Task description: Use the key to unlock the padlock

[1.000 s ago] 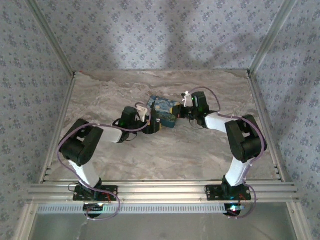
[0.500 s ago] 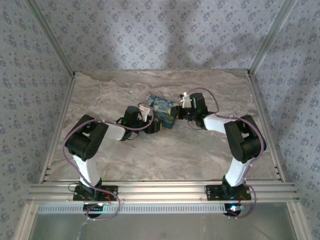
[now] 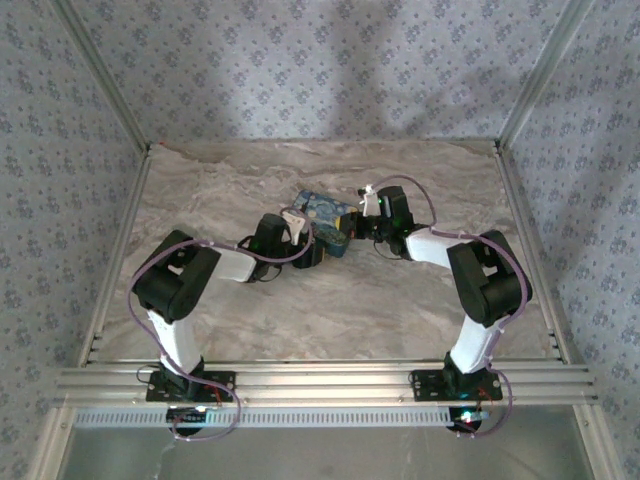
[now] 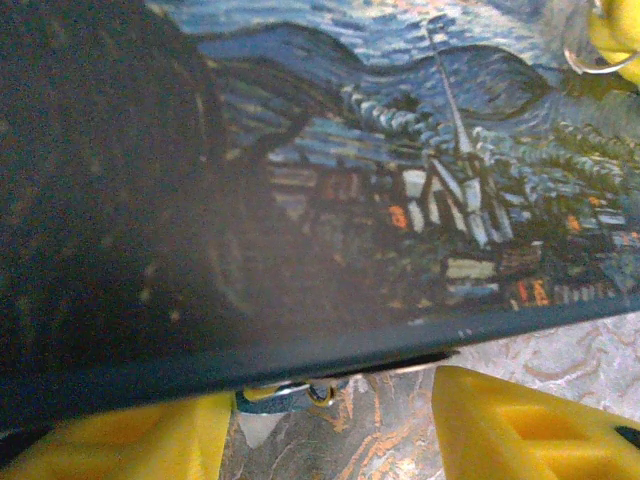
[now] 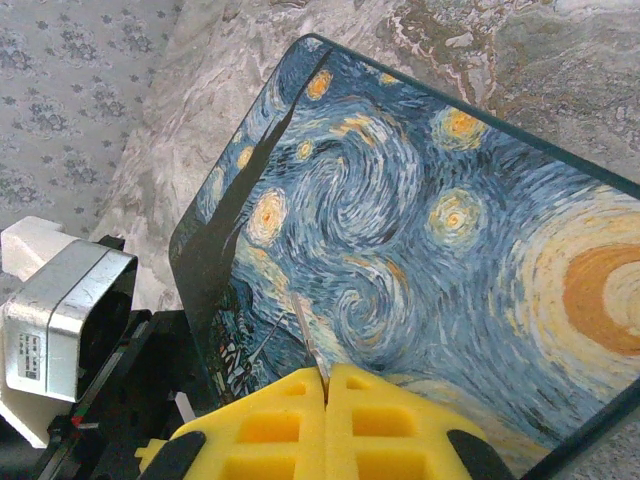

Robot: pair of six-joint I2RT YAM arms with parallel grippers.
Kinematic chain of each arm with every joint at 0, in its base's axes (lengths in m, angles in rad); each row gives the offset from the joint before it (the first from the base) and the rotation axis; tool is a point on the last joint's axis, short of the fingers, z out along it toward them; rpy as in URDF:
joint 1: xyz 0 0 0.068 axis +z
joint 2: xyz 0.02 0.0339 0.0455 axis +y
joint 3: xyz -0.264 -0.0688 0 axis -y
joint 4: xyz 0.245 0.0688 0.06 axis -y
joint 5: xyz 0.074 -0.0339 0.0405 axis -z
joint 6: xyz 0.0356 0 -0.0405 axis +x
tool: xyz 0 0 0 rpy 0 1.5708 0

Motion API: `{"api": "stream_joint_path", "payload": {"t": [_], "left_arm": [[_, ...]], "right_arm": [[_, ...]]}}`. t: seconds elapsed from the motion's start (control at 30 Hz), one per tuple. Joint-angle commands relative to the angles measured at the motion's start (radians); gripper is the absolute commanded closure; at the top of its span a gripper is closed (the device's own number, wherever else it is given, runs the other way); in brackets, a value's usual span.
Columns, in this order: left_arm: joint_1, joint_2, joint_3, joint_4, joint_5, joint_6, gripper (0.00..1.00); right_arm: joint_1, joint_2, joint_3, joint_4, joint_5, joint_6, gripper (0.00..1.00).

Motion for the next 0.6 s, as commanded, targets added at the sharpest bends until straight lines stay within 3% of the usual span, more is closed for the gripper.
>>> {"api": "stream_joint_path", "payload": {"t": [0.0,0.57], "left_arm": [[-0.011,-0.002,0.031,-0.030,-0.045,0.015,0.45],[-0.012,0.016,0.064,-0.056,-0.095,-0.032,0.59]], "right_arm": [[0.028,0.016,-0.024,-0.098,0.014,0.017,1.00],[0.043,0.016,-0.029,-0.098,0.023,0.019,1.00]]}}
